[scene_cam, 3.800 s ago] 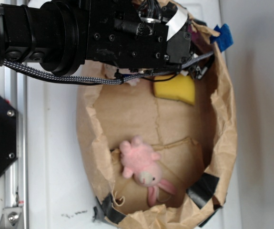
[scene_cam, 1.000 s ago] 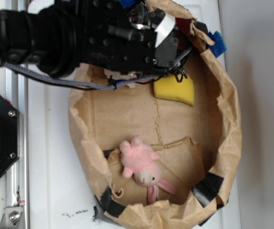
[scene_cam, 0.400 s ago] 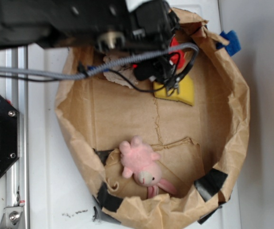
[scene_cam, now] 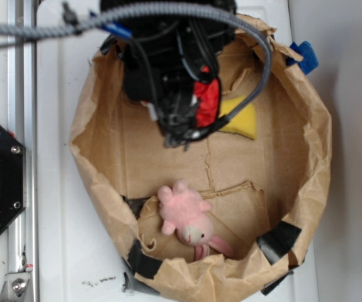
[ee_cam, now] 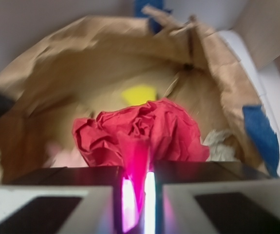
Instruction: Grab the red paper.
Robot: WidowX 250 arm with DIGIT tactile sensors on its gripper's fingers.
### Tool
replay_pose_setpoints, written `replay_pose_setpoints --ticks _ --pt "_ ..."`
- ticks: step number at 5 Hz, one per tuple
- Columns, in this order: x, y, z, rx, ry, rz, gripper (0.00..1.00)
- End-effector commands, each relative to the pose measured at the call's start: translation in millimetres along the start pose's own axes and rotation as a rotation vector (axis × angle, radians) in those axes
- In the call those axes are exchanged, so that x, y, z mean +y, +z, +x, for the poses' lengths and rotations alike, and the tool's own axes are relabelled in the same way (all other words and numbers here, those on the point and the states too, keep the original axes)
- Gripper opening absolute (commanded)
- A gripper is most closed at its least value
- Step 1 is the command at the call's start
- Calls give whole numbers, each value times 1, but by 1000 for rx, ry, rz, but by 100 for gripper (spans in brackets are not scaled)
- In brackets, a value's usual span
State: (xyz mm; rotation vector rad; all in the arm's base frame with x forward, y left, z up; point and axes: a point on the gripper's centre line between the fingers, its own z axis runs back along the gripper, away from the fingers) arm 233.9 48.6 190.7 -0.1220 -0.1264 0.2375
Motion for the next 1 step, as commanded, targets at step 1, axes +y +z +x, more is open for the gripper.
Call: replay_pose_setpoints --ticks 1 --pt "-3 24 2 97 -87 5 0"
